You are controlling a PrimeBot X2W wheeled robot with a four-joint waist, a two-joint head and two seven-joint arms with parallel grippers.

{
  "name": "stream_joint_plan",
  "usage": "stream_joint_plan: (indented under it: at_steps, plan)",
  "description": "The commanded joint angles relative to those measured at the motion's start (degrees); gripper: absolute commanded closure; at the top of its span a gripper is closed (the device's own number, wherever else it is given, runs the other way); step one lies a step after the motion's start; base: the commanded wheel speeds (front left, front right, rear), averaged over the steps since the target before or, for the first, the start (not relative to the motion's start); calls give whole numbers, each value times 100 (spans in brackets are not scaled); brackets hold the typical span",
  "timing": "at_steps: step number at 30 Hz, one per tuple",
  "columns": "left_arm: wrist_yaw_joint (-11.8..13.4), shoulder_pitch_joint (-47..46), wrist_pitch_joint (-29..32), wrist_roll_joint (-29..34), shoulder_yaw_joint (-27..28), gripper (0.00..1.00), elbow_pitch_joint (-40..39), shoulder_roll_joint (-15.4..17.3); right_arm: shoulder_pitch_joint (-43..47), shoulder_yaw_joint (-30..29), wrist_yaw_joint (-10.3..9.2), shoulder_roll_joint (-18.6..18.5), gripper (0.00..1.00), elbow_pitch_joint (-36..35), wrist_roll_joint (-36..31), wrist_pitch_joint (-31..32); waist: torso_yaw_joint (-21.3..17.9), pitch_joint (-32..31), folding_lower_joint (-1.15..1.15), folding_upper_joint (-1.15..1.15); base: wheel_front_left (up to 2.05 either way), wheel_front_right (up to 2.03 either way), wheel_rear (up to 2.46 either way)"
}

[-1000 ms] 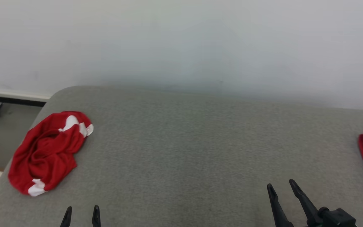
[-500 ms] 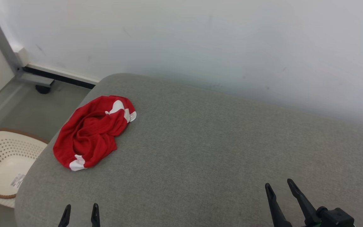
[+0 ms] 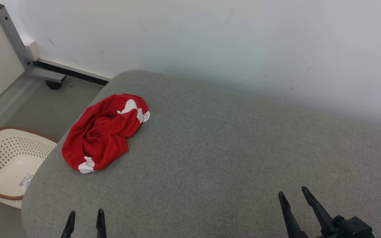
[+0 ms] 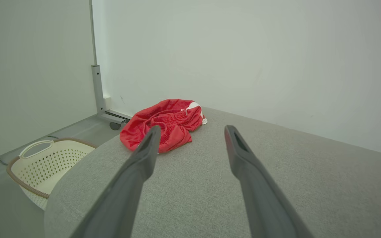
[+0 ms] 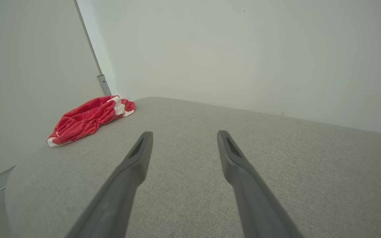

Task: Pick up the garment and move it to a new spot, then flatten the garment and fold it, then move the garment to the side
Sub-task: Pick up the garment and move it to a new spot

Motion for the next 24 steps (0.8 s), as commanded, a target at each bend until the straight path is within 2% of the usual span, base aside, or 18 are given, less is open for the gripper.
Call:
stream_joint_plan:
  at_steps: [1, 6, 10, 14, 19, 24]
  plan:
    - [54, -176, -22, -138, -60, 0, 17, -2, -34, 13, -4, -70, 0, -27, 38, -16, -57, 96, 0, 0, 0, 0, 0]
    - [175, -668, -21, -562, -252, 0, 297, -2, -171, 23, -4, -324, 0, -102, 16, -17, -158, 555, 0, 0, 0, 0, 0]
    - [246, -1563, -22, -888, -266, 0, 791, -2, -474, 105, -4, -701, 0, -188, 37, -17, -289, 1157, 0, 0, 0, 0, 0]
    - [99, -2383, -21, -831, -148, 0, 1375, 4, -751, 163, -4, -1000, 0, -264, 79, -17, -425, 1604, 0, 0, 0, 0, 0]
    - [-67, -3243, -15, -1151, 130, 0, 2058, 2, -993, 158, -4, -1246, 0, -333, 116, -16, -575, 1982, 0, 0, 0, 0, 0]
    - [-172, -4355, 428, -1401, 316, 0, 2857, 253, -1180, 67, -4, -1560, 0, -451, 121, -17, -700, 2527, 0, 0, 0, 0, 0]
